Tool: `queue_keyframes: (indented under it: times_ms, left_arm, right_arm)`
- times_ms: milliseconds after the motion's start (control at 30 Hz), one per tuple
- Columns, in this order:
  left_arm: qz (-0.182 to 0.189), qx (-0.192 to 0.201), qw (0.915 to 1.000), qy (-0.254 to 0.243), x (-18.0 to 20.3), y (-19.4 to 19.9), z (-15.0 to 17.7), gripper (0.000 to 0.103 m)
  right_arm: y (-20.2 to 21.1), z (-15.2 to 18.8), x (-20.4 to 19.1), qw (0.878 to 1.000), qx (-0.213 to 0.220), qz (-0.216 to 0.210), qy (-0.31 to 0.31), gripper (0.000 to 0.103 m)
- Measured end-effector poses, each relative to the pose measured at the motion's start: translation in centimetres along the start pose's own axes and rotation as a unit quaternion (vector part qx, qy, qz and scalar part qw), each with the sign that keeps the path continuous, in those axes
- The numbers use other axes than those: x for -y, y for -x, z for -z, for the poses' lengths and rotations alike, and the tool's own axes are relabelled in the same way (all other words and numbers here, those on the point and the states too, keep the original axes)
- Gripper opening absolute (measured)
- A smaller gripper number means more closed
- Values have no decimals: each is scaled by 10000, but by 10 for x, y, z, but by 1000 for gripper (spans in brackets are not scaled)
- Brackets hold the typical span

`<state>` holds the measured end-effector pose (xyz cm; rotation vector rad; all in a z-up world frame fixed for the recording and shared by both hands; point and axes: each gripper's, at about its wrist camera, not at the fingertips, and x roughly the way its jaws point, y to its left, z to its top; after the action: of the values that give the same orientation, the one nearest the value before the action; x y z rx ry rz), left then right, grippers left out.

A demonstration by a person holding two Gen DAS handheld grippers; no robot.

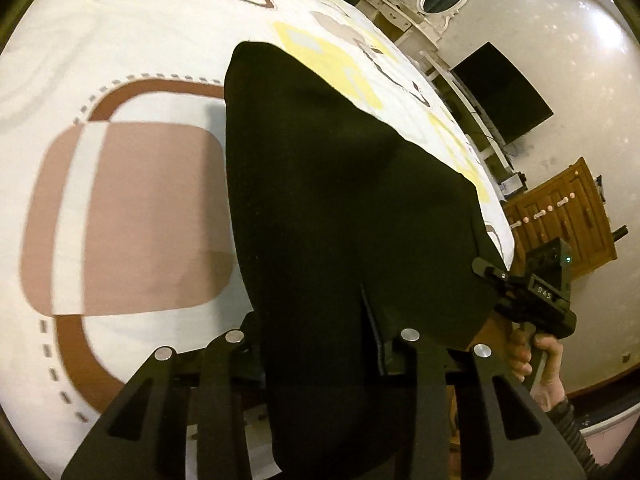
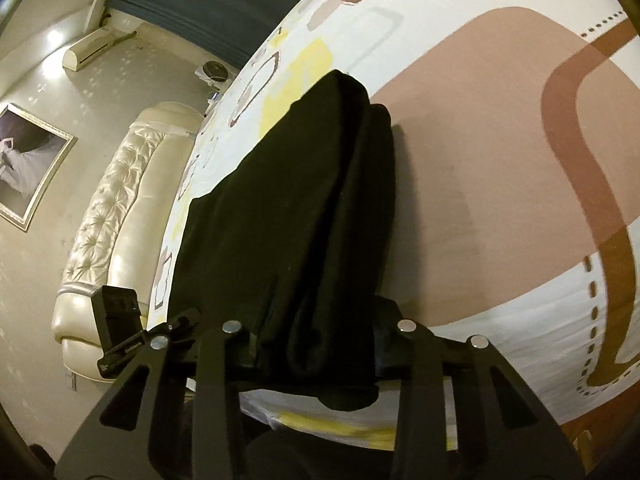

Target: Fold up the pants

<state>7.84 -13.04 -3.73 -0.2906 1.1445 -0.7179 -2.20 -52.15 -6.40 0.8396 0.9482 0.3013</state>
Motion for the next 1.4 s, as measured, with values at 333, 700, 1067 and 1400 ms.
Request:
queue_keyframes:
  times_ms: [333,700,1067,1400]
  left_arm:
    - [-427,212,9986,215,-49,49,8,36]
    - [-863,513,9940,443,-91,96,13,36]
    - [-863,607,9933,471,-102,94,18,38]
    - [-844,643,9934,429,-103,95,20,39]
  right_arm:
    - [-54,8,-46,9982,-443,-225,328,35]
    - [-107,18,-94,9941,-809,-510,517,34]
    - [-126,25,-104,9939,-875,-553,389,35]
    - [-129,27,-105,9937,-817,-672,365,35]
